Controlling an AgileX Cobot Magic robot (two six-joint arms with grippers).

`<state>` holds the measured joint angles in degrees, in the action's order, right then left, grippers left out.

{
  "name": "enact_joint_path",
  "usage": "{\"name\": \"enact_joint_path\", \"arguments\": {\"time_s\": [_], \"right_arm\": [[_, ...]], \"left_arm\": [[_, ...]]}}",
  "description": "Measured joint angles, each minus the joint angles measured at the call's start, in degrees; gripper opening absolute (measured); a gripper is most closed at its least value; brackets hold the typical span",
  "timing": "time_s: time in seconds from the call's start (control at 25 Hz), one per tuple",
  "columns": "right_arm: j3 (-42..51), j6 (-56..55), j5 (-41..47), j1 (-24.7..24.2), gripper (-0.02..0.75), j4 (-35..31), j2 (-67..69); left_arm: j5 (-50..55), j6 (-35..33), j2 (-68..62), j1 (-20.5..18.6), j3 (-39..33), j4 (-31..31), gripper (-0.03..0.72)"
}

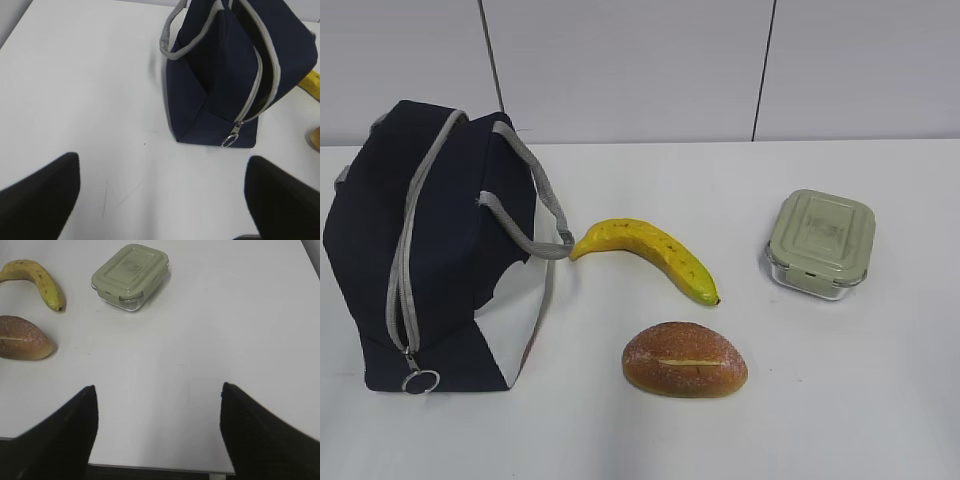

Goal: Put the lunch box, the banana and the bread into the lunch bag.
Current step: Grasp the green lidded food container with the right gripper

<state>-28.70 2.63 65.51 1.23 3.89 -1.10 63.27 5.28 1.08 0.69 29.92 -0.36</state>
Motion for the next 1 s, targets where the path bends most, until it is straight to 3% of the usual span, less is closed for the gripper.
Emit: {"name": "enact_joint_path", "arguments": {"time_s": [0.4,0.76,1.0], "right_arm": [[0.0,0.0,0.0,0.0,0.564,0.0,0.0],[0.0,0.0,0.0,0.0,0.563,0.0,0.0],[0.0,0.0,0.0,0.0,0.563,0.0,0.0]], "left_arm": [[0.0,0.0,0.0,0.0,0.0,0.0,0.629],[0.1,0.0,-0.2,0.0,0.0,-0.5,0.562],[-0.4,0.1,-8.0,0.0,4.3,-2.7,0.561]]}}
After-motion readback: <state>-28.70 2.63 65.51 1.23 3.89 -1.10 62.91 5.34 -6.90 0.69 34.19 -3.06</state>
